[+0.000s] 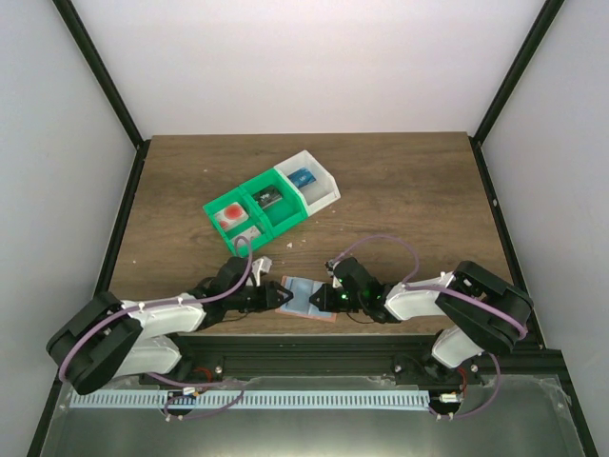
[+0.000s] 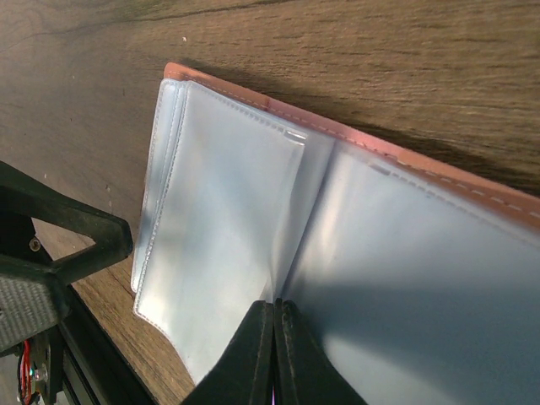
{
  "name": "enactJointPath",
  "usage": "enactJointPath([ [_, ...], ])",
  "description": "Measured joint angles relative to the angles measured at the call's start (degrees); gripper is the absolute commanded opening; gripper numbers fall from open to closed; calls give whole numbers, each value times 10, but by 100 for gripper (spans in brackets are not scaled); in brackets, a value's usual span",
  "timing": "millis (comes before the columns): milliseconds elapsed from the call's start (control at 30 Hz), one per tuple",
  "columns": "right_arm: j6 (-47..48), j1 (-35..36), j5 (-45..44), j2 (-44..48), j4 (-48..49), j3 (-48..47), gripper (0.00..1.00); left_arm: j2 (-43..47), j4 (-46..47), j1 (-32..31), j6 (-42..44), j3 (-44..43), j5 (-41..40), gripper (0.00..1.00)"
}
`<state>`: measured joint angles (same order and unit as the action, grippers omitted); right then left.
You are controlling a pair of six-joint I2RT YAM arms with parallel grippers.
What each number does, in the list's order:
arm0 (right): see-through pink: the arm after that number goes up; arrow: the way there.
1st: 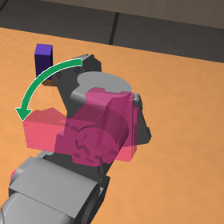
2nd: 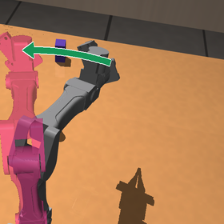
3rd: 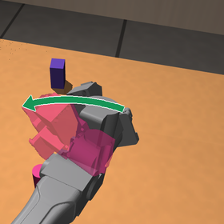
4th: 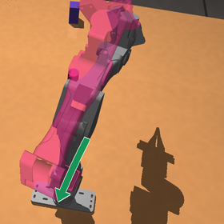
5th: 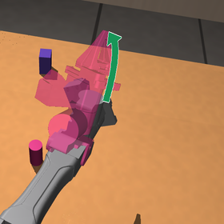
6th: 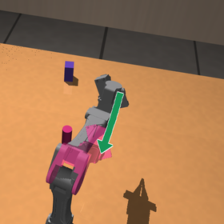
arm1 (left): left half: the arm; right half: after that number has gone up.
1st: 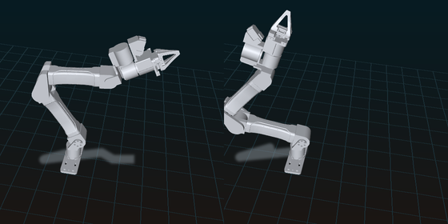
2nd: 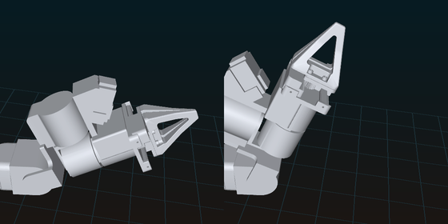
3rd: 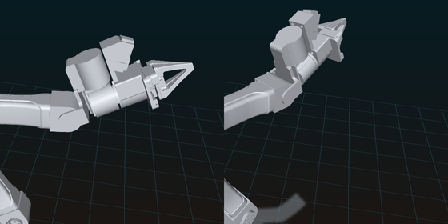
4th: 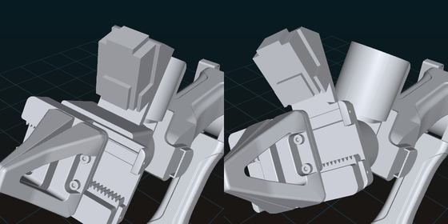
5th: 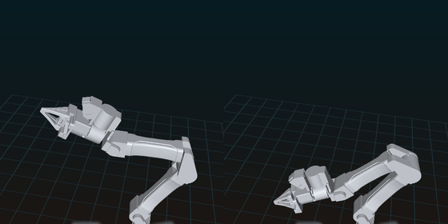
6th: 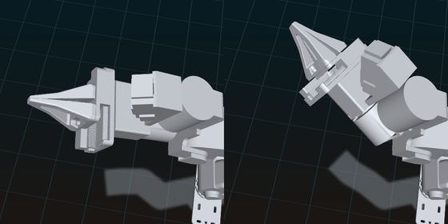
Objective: Take the credit cards out of the card holder
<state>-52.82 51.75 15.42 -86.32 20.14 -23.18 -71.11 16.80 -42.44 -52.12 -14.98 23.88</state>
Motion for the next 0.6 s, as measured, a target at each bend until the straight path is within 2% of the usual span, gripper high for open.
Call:
enactJointPath([
  [267, -2, 0, 0, 0, 1, 1, 2, -27, 8, 0, -1, 0, 10, 32],
  [600, -2, 0, 2, -1, 3, 1, 2, -46, 20, 0, -2, 0, 20, 29],
])
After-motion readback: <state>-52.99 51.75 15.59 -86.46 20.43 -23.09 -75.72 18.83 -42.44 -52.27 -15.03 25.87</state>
